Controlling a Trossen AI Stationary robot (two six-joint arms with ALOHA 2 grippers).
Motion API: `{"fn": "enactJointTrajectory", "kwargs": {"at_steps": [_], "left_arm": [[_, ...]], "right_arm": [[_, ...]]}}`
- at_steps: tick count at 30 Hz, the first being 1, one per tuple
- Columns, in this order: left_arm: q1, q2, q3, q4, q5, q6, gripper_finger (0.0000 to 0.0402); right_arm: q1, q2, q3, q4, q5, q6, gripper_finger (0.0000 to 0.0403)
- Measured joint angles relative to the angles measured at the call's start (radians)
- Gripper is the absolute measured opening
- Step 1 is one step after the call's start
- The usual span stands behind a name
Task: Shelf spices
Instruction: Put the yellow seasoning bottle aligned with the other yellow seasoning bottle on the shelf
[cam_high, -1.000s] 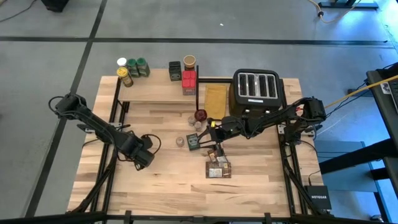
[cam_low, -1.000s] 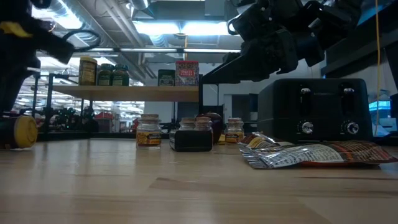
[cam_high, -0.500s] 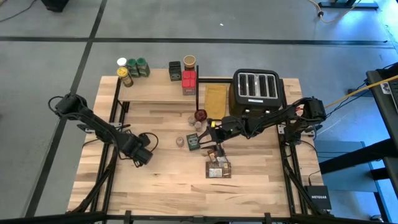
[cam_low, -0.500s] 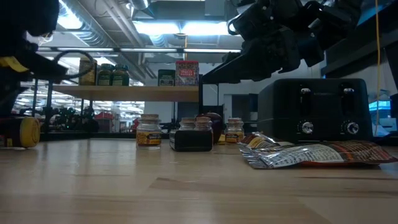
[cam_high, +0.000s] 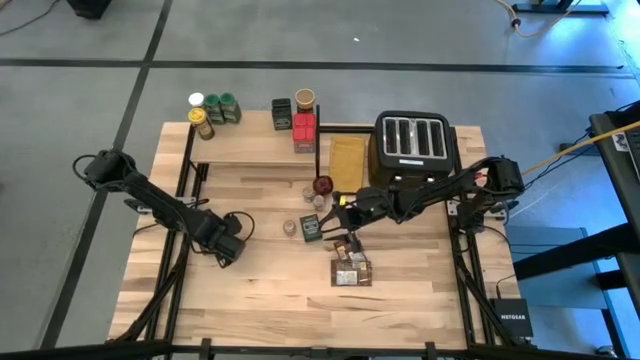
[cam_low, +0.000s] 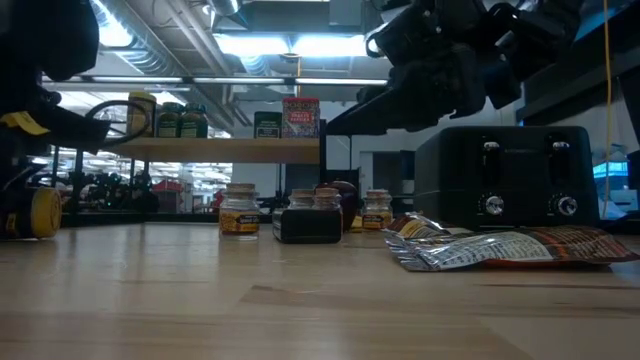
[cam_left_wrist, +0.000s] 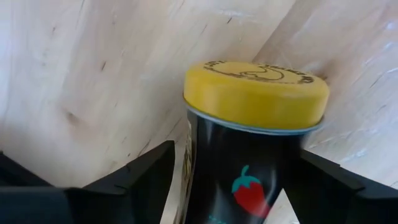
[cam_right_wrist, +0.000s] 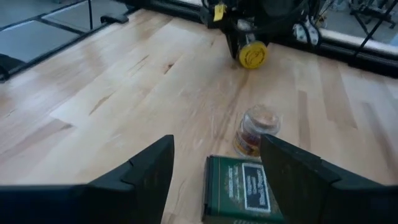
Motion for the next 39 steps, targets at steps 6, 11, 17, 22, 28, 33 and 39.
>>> {"fn": "enactJointTrajectory", "kwargs": {"at_steps": [6, 11, 17, 22, 28, 33, 39], "left_arm": [[-0.003, 0.002, 0.011, 0.022, -0.035, -0.082, 0.0222], [-0.027, -0.025, 0.065, 0.034, -0.169, -0.133, 0.0197], [-0.044, -0.123, 0.186, -0.067, -0.390, -0.169, 0.0212], [-0.062, -0.232, 0.237, -0.111, -0.678, -0.193, 0.0208], [-0.063, -0.319, 0.240, -0.106, -1.114, -0.206, 0.0207], [-0.014, -0.327, 0.238, -0.142, -1.376, -0.213, 0.0210], [0.148, -0.306, 0.237, -0.160, -1.448, -0.209, 0.0211]], "right_arm": [[0.000, 0.038, 0.000, 0.018, 0.005, 0.000, 0.0241], [0.000, 0.058, 0.000, 0.060, 0.047, -0.004, 0.0241], [0.000, 0.058, 0.000, 0.068, 0.051, -0.004, 0.0241], [0.000, 0.058, 0.000, 0.064, 0.054, -0.005, 0.0241], [0.000, 0.058, 0.000, 0.063, 0.054, -0.004, 0.0241], [0.000, 0.058, 0.000, 0.063, 0.054, -0.004, 0.0241], [0.000, 0.058, 0.000, 0.067, 0.055, -0.004, 0.0241]]}}
